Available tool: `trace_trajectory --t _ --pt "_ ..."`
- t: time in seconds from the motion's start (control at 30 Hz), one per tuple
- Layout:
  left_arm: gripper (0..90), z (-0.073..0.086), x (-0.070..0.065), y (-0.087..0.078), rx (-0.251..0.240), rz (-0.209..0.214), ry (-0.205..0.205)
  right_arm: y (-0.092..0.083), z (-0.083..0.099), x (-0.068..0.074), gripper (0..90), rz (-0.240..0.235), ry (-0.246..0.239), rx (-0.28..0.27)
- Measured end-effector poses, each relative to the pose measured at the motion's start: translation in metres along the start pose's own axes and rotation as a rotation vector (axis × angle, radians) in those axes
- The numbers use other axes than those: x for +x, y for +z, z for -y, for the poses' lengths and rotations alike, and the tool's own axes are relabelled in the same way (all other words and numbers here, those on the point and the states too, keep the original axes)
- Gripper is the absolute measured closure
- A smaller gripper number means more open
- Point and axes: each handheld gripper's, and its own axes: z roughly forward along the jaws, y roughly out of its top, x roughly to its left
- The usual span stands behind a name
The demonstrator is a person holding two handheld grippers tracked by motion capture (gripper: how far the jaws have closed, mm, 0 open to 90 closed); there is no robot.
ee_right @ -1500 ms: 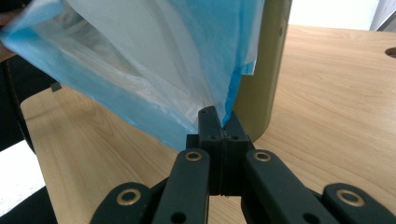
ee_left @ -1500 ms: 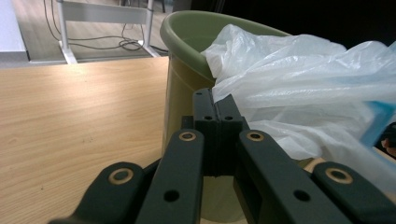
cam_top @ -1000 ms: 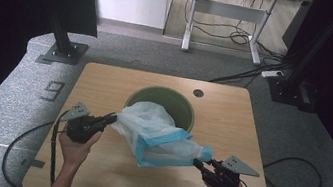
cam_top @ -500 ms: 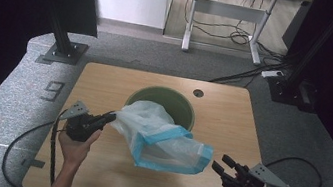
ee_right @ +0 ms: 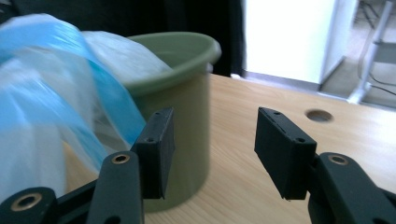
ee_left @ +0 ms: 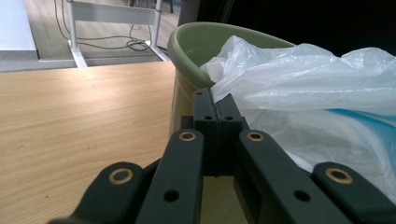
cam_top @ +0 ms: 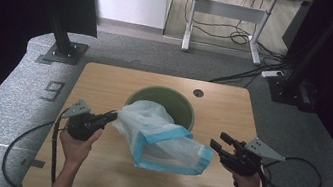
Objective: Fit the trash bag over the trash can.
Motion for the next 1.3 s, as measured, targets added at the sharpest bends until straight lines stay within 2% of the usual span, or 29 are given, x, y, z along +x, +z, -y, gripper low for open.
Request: trace_trajectory --t 0.07,0.1,0.2,0.4,0.7,0.87,0.93,1.03,1.1,1.17,1.3 --pt "89.4 0.000 0.000 0.000 0.000 0.000 0.002 0.006 -0.005 0.008 46.0 -0.041 -0.012 -0.011" --pt "89.4 0.000 0.000 0.000 0.001 0.000 0.004 0.006 -0.005 0.008 46.0 -0.041 -0.012 -0.011" --pt "89.5 -0.001 -0.001 -0.001 -0.002 0.000 0.003 0.011 -0.007 0.020 46.0 -0.090 -0.032 -0.002" --pt "89.4 -0.001 -0.002 -0.001 -0.001 0.005 0.004 0.019 -0.003 0.033 46.2 -0.139 -0.057 0.028" --pt "89.5 -0.004 -0.004 -0.001 0.003 0.003 0.012 0.042 -0.002 0.036 49.1 -0.178 -0.065 0.055" --pt "89.5 -0.004 -0.004 -0.002 -0.005 0.006 0.007 0.054 0.002 0.038 48.2 -0.206 -0.052 0.070" --pt "89.5 -0.004 -0.004 -0.002 -0.003 0.009 0.006 0.055 0.004 0.039 54.9 -0.212 -0.049 0.074" --pt "89.5 -0.003 -0.004 -0.001 -0.002 0.014 0.005 0.056 0.007 0.042 73.1 -0.202 -0.072 0.086" --pt "89.5 -0.003 -0.004 -0.002 -0.002 0.012 0.007 0.055 0.006 0.044 81.3 -0.176 -0.097 0.097" --pt "89.5 -0.003 -0.004 -0.003 -0.006 0.013 0.006 0.052 0.004 0.045 85.9 -0.137 -0.115 0.103" --pt "89.6 -0.005 -0.004 -0.005 -0.011 0.011 0.010 0.044 -0.008 0.043 87.1 -0.075 -0.128 0.084"
